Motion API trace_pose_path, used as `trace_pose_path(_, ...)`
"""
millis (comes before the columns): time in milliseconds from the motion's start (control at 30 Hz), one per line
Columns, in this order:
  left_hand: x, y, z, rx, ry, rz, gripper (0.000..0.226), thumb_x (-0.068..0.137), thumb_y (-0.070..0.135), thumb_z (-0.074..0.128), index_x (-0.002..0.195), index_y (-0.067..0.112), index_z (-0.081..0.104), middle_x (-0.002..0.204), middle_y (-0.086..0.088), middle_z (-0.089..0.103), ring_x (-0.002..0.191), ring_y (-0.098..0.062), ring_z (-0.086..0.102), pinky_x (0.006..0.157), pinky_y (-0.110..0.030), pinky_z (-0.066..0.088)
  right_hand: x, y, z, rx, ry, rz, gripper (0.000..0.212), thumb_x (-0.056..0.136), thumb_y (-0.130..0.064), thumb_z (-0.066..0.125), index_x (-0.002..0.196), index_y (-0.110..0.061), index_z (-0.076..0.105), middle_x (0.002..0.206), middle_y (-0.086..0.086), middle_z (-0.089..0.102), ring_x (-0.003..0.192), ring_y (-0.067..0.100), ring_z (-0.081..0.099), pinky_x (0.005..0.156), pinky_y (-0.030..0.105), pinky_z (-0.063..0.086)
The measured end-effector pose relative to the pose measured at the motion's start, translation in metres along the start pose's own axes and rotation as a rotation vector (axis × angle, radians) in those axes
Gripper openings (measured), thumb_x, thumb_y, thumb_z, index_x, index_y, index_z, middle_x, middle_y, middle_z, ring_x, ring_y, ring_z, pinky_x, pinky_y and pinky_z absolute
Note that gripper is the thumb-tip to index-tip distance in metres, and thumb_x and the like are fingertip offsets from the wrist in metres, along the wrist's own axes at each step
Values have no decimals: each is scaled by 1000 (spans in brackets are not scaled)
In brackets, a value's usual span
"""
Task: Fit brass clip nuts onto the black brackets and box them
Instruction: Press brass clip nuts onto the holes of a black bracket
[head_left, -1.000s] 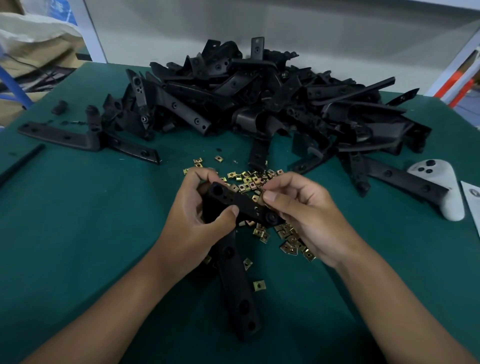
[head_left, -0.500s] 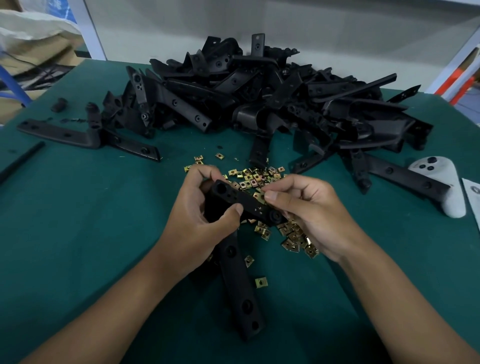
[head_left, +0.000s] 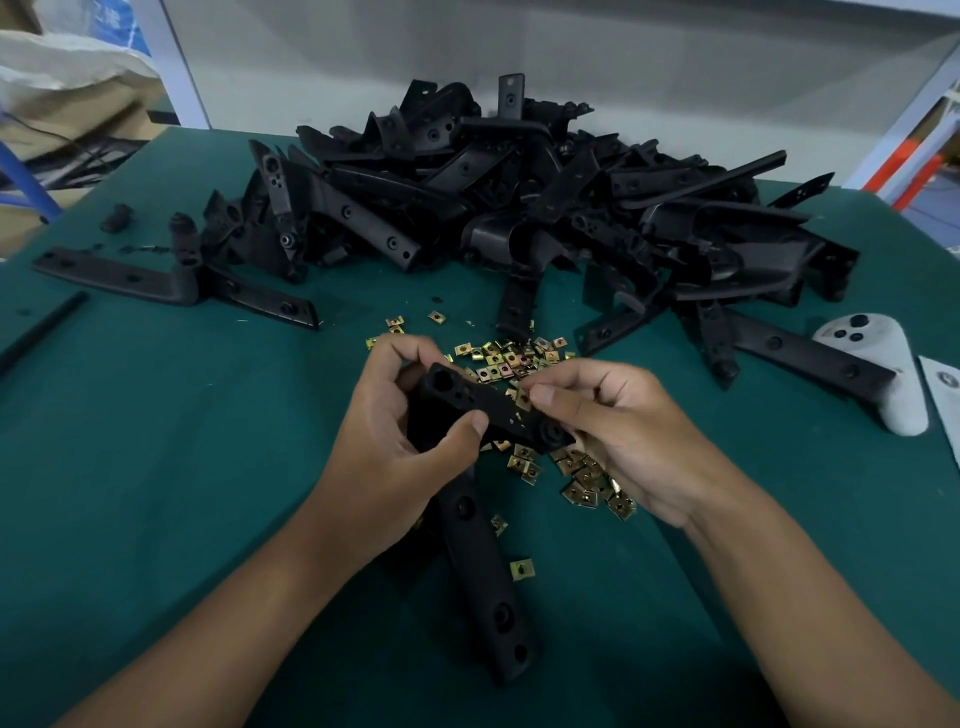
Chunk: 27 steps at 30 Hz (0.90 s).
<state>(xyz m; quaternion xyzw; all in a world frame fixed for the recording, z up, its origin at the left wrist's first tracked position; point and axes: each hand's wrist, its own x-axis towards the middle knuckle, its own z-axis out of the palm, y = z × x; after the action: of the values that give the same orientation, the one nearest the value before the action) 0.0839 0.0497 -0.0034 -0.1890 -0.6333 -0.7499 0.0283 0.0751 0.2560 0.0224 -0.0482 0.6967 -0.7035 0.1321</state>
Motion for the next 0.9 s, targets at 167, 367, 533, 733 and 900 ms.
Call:
trace_pose_path(167, 0, -2, 0, -25, -11, 7, 34, 83, 17, 69, 104, 10, 43, 81, -7, 52, 66, -10, 52, 56, -21, 50, 1, 0, 2, 63, 9, 22, 16, 75, -28, 77, 88, -20, 80, 90, 5, 76, 85, 19, 69, 82, 33, 55)
trace_pose_path(367, 0, -2, 1, -11, -25, 18, 27, 84, 20, 70, 103, 21, 50, 85, 2, 56, 68, -9, 53, 59, -20, 50, -2, -6, -3, 8, -7, -51, 14, 78, -21, 74, 89, -13, 76, 67, -9, 69, 63, 2, 61, 60, 12, 49)
trace_pose_path(533, 0, -3, 2, 28, -36, 47, 28, 86, 23, 70, 106, 26, 51, 89, 4, 58, 74, -5, 56, 65, -18, 50, -3, -7, -6, -38, 16, -98, 11, 78, -22, 74, 87, -16, 77, 75, -5, 73, 69, 4, 67, 63, 13, 52)
trace_pose_path(733, 1, -6, 0, 112, -60, -6, 27, 90, 34, 68, 110, 37, 49, 99, 13, 60, 89, -7, 57, 77, -27, 52, -4, -9, -10, -178, 60, -160, 13, 77, -35, 73, 85, -28, 81, 86, -6, 76, 75, -2, 64, 66, 9, 48)
trace_pose_path(900, 2, -5, -3, 170, -76, 4, 25, 94, 36, 66, 112, 43, 50, 102, 22, 61, 96, -1, 59, 83, -16, 49, -5, -12, -12, -175, 24, -204, 7, 74, -28, 75, 78, -27, 81, 92, -3, 79, 79, 0, 70, 69, 9, 51)
